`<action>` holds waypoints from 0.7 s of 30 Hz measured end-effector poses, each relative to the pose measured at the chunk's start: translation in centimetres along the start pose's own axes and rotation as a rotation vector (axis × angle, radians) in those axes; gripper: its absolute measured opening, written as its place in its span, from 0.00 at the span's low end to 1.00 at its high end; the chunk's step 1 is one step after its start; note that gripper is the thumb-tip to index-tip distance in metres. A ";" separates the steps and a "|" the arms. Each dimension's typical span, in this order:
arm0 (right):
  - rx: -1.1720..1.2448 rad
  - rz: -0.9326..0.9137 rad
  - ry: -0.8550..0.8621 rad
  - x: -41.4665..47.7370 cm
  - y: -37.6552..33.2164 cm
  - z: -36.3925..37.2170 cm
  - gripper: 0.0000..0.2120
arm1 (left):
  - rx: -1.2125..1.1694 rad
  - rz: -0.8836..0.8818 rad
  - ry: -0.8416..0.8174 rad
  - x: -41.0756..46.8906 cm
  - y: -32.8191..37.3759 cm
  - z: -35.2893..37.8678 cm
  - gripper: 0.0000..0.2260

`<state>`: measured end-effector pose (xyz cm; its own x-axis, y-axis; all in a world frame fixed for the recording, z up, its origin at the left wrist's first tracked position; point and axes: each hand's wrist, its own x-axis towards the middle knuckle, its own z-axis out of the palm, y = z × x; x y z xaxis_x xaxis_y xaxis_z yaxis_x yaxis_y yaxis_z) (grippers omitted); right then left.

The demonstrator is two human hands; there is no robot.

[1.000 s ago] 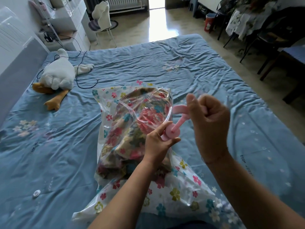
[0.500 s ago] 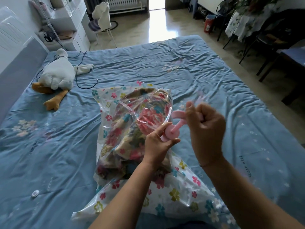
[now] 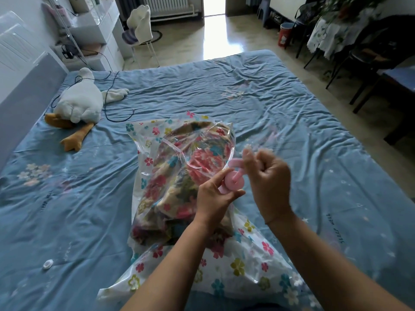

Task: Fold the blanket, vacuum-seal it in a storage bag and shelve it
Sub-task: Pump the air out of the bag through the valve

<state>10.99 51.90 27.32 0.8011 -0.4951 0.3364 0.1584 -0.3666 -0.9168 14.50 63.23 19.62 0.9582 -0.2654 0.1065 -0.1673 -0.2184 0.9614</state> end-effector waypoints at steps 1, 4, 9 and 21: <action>-0.110 0.060 -0.075 -0.1 1.3 0.3 0.28 | -0.009 -0.001 -0.001 0.0 0.1 0.0 0.26; -0.225 0.101 -0.124 -0.2 2.4 0.2 0.28 | -0.015 0.006 -0.015 0.0 0.4 -0.2 0.25; 0.188 -0.112 0.126 1.0 -4.1 -2.0 0.28 | 0.021 0.013 0.000 0.3 0.2 -0.2 0.26; -0.033 -0.024 0.064 0.6 -1.3 -1.0 0.29 | 0.016 0.030 -0.004 0.1 0.4 -0.1 0.26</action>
<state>10.64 51.30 28.92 0.7583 -0.5350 0.3724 0.1574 -0.4041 -0.9011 14.54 63.20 19.98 0.9517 -0.2761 0.1345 -0.2001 -0.2249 0.9536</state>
